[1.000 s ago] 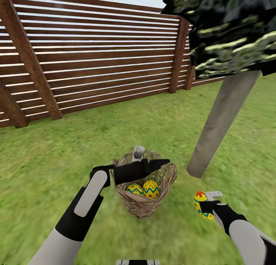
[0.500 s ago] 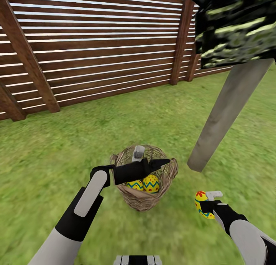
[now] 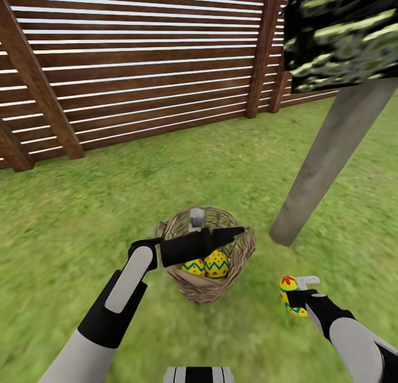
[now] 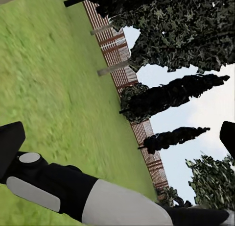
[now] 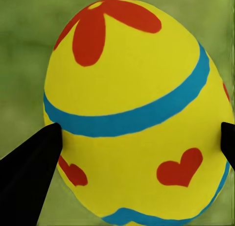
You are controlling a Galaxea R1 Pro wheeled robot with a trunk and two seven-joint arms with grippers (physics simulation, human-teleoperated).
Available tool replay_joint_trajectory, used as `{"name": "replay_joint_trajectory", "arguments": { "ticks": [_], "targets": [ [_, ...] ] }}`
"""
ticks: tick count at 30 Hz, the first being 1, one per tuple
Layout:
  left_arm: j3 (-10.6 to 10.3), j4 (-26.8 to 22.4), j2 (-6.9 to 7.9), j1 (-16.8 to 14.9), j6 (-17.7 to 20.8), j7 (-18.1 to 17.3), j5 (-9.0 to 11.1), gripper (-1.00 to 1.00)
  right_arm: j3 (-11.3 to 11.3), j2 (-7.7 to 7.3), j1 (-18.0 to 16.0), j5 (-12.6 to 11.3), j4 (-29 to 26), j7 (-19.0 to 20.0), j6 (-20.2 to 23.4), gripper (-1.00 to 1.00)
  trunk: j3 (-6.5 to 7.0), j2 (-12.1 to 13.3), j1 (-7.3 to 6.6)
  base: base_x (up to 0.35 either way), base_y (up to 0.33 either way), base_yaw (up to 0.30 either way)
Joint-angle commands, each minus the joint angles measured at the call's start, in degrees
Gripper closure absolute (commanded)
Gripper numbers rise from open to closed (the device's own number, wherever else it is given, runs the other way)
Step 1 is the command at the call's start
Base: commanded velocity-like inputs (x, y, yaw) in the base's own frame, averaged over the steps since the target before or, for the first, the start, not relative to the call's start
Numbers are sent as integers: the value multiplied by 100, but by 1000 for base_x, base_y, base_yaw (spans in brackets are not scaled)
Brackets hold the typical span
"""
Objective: Take the three Easter eggs out of the wicker basket on the lawn in the garden, then place them on the lawn next to a single tree (choose any tree) so that all three eggs are next to the same tree and none are left in the basket.
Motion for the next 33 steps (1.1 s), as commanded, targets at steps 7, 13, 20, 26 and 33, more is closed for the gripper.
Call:
{"name": "replay_joint_trajectory", "arguments": {
  "ticks": [7, 13, 20, 26, 33],
  "targets": [
    [-42, -1, -52, -3, 28, -79, -29, -100, -49, 4, 5, 61, 17, 33, -93, 100, -4, -2, 1, 256, -220, 0],
    [-221, -35, -125, -37, 57, -53, -16, -100, -49, 4, 6, 67, 35, 33, -94, 100, -4, -2, 1, 97, -71, 0],
    [-198, -50, -292, -1202, 79, 87, 1139, -100, -49, 4, 21, 76, 40, 40, -92, 100, -4, -2, 1, 1, 0, 0],
    [250, -35, -214, -1915, 87, 114, 2043, -100, -40, -9, 22, 87, 25, 57, -38, 100, -4, -2, 1, 0, 0, 0],
    [227, -19, -207, -1872, 38, 44, 2038, -100, -37, -14, 21, 95, 31, 50, -32, 100, -4, -2, 1, 111, -120, 0]
  ]
}}
